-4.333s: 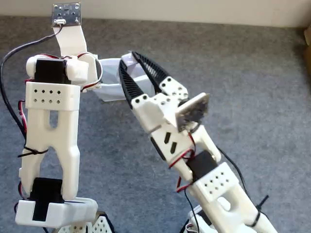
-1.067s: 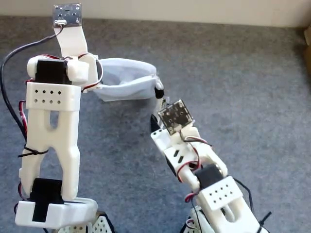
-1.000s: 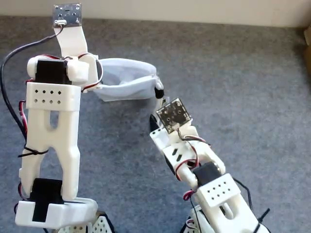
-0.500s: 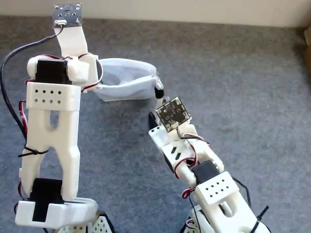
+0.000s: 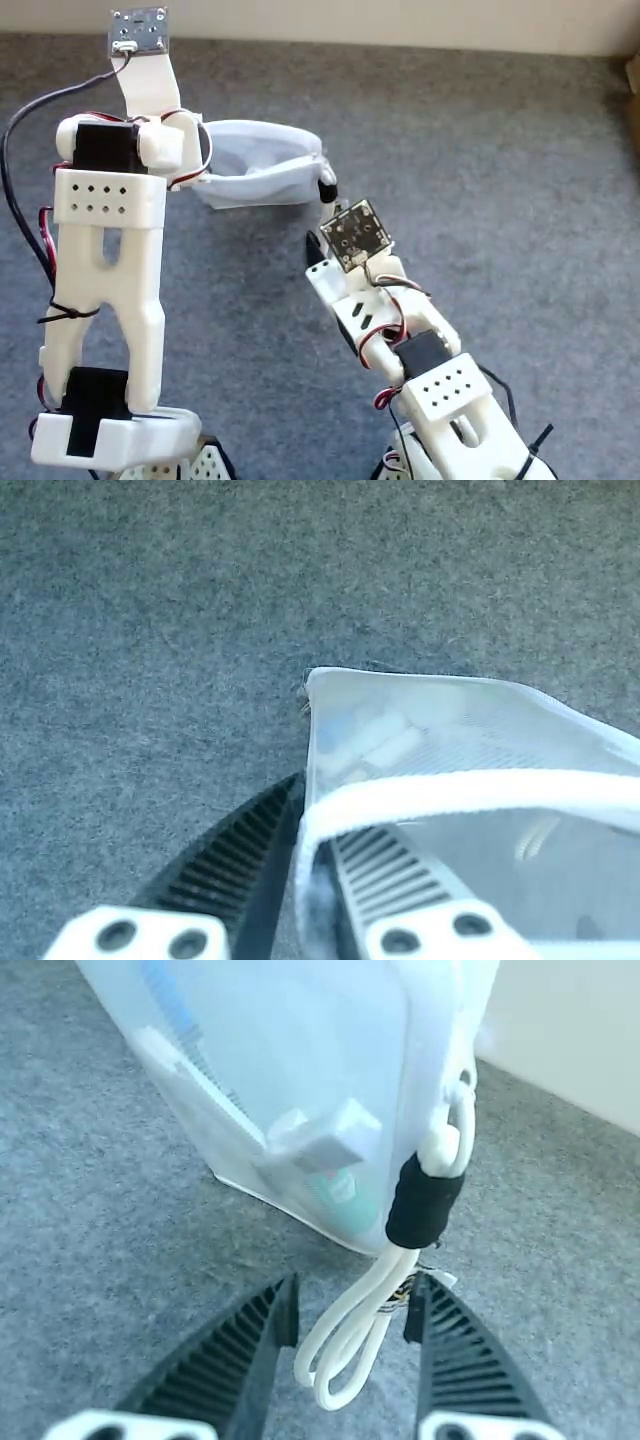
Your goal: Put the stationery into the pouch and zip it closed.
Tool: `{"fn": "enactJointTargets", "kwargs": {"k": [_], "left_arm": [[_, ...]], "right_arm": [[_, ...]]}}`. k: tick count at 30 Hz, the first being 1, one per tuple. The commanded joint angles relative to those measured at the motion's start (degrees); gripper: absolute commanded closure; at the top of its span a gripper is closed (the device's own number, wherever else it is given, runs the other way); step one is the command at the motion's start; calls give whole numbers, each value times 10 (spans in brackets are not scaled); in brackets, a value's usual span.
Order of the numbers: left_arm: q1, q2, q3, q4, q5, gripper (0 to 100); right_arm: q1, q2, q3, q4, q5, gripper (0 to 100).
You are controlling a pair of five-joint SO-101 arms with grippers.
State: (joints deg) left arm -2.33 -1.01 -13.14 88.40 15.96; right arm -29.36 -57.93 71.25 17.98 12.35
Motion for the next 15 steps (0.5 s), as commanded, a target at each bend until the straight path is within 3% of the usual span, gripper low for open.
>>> {"fn": "enactJointTargets", "kwargs": {"k": [1, 15], "left_arm": [[-7, 10, 16, -4, -5, 992], [-24, 13, 13, -5, -5, 992]], "right_arm": [[-3, 3, -17, -14, 5, 827], [-4, 5, -22, -20, 10, 809]]}}
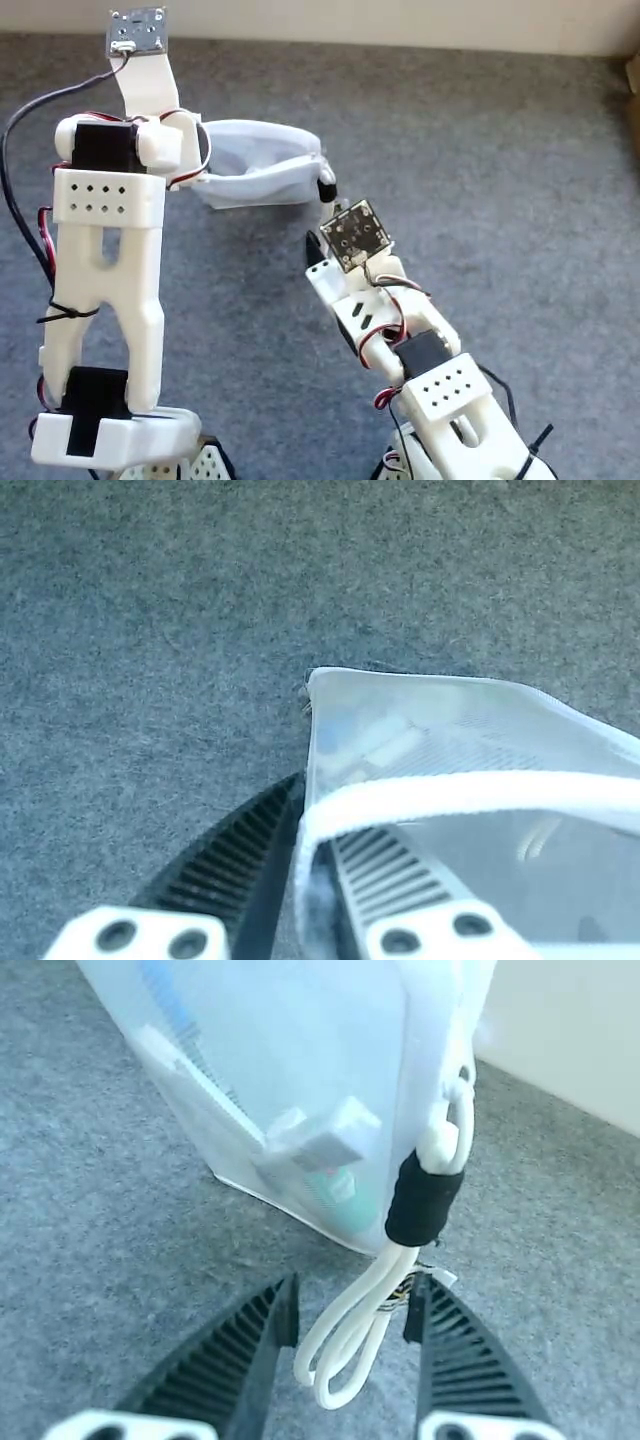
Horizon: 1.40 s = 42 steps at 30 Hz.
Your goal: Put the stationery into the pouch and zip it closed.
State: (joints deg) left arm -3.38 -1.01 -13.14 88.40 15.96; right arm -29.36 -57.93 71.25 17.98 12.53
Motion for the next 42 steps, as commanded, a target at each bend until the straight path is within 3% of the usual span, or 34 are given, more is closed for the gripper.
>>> {"fn": "enactJointTargets", "kwargs": {"k": [1, 11, 22, 28, 34, 38, 42], "left_arm": [[-14, 13, 13, -5, -5, 992], [-14, 14, 13, -5, -5, 992], [-14, 15, 13, -6, -5, 992], [-14, 15, 16, -18, -5, 992], [-14, 15, 17, -25, -5, 992], [-14, 15, 17, -25, -5, 992], [-14, 15, 17, -25, -5, 992]], "right_arm": [[-3, 5, -22, -35, 8, 789], [7, 15, -50, -92, 9, 759], [61, 260, -234, -92, 9, 760], [69, 306, -279, -92, 9, 763], [70, 306, -282, -92, 9, 923], [70, 303, -280, -92, 10, 943], [65, 251, -269, -86, 86, 978]]}}
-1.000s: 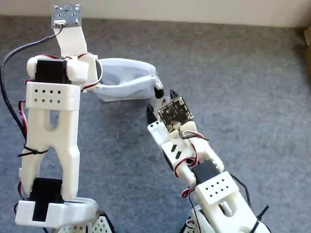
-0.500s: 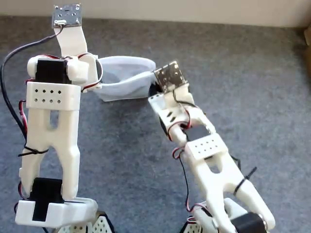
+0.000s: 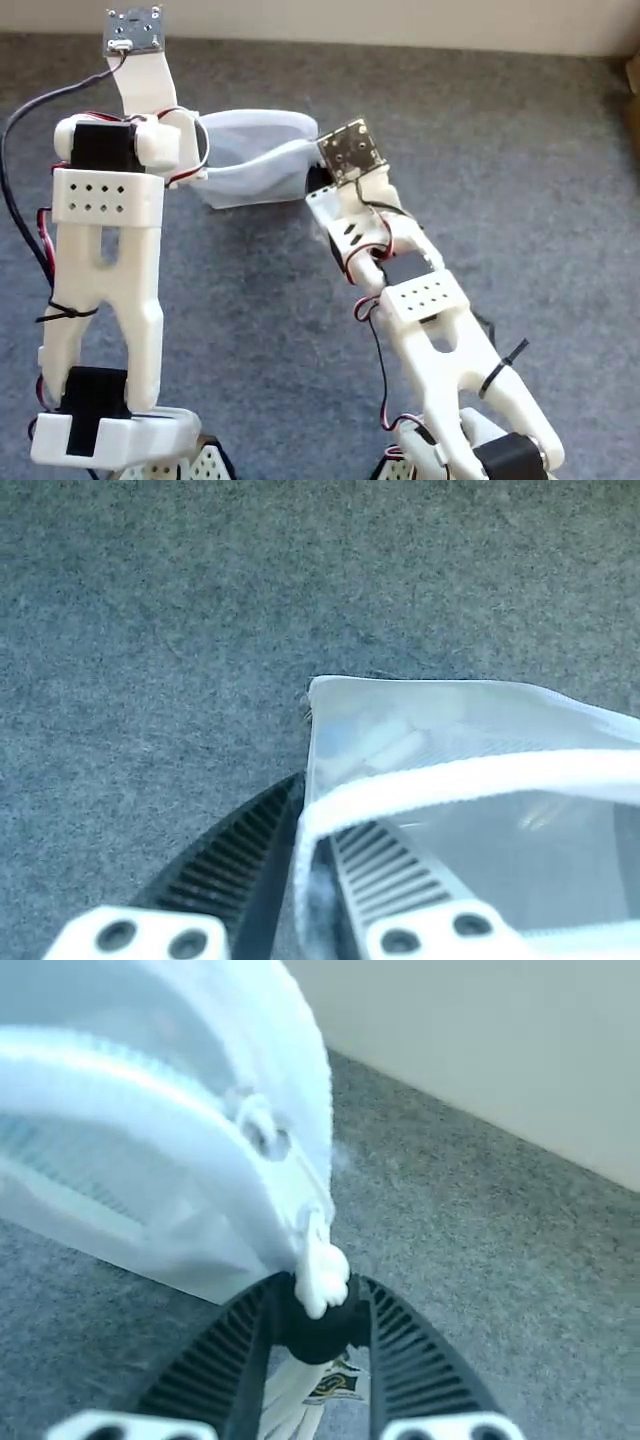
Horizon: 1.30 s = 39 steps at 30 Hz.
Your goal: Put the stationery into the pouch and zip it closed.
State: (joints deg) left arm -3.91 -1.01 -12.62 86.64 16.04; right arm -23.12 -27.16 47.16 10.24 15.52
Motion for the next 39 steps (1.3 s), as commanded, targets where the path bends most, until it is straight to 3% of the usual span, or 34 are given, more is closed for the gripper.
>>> {"fn": "enactJointTargets", "kwargs": {"k": [1, 12, 21, 27, 39], "left_arm": [[-8, 15, 12, -8, -6, 992], [-8, 15, 12, -8, -6, 992], [-5, 15, 12, -9, -6, 990], [-4, 15, 12, -6, -3, 849], [46, 8, -13, -4, -7, 815]], "right_arm": [[-2, -76, -14, -4, 69, 995], [-28, -239, 114, 7, 88, 991], [-29, -265, 68, 229, 87, 991], [-49, -265, 22, 353, 84, 991], [-48, -269, 4, 465, 83, 991]]}}
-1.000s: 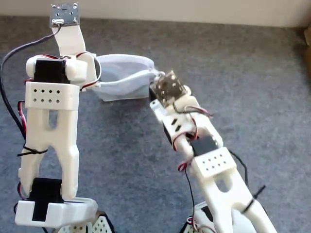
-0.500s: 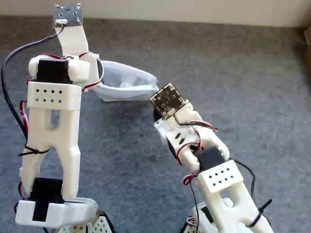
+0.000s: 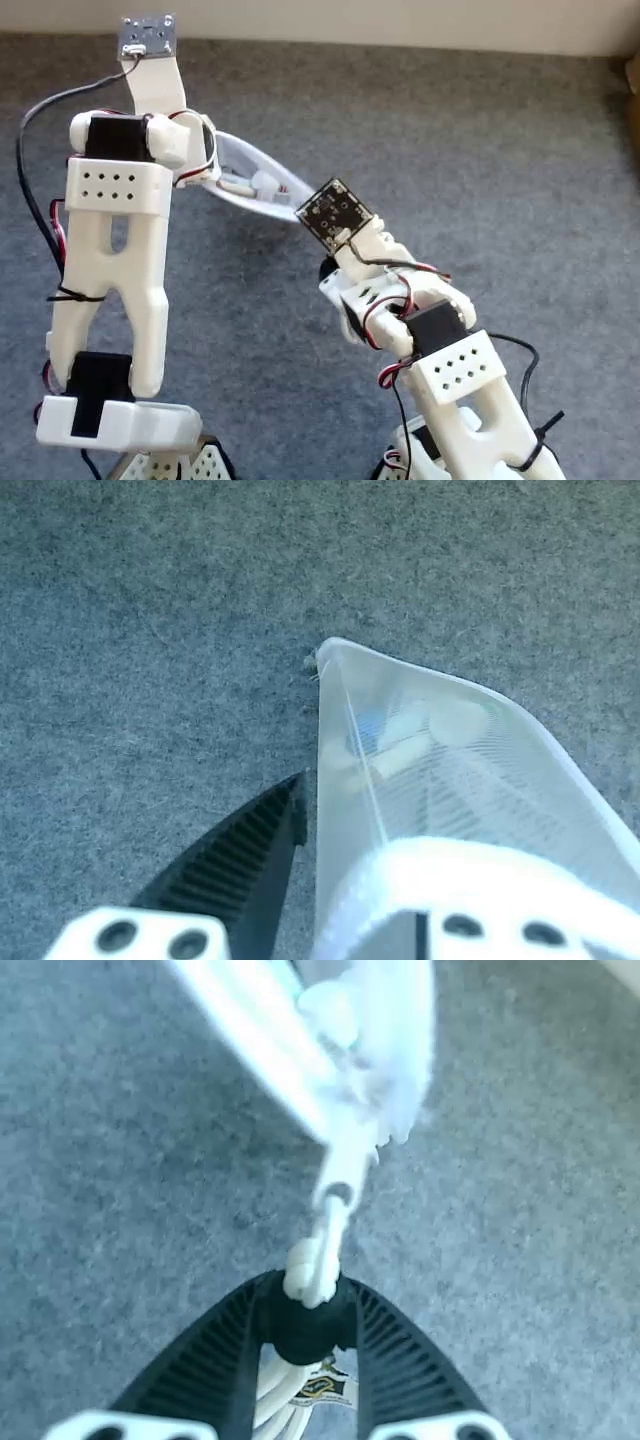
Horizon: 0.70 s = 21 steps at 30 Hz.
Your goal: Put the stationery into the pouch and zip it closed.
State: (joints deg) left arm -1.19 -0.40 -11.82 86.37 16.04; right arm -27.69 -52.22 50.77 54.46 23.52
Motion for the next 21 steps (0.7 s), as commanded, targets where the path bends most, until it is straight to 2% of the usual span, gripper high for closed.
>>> {"fn": "enactJointTargets", "kwargs": {"k": [1, 3, 7, 12, 15, 21], "left_arm": [[20, 2, -29, -1, -7, 815], [19, 2, -48, -1, -9, 814], [24, 2, -87, 0, -62, 814], [82, 2, -117, 34, -103, 813], [120, 2, -131, 57, -136, 813], [185, 2, -172, 68, -189, 813]], "right_arm": [[-2, -27, -32, 29, 3, 991], [-1, -52, -28, 40, 4, 991], [-1, -131, -23, 57, 7, 992], [-1, -211, 4, 94, 10, 992], [-1, -245, 16, 131, 43, 992], [0, -325, 20, 211, 64, 992]]}}
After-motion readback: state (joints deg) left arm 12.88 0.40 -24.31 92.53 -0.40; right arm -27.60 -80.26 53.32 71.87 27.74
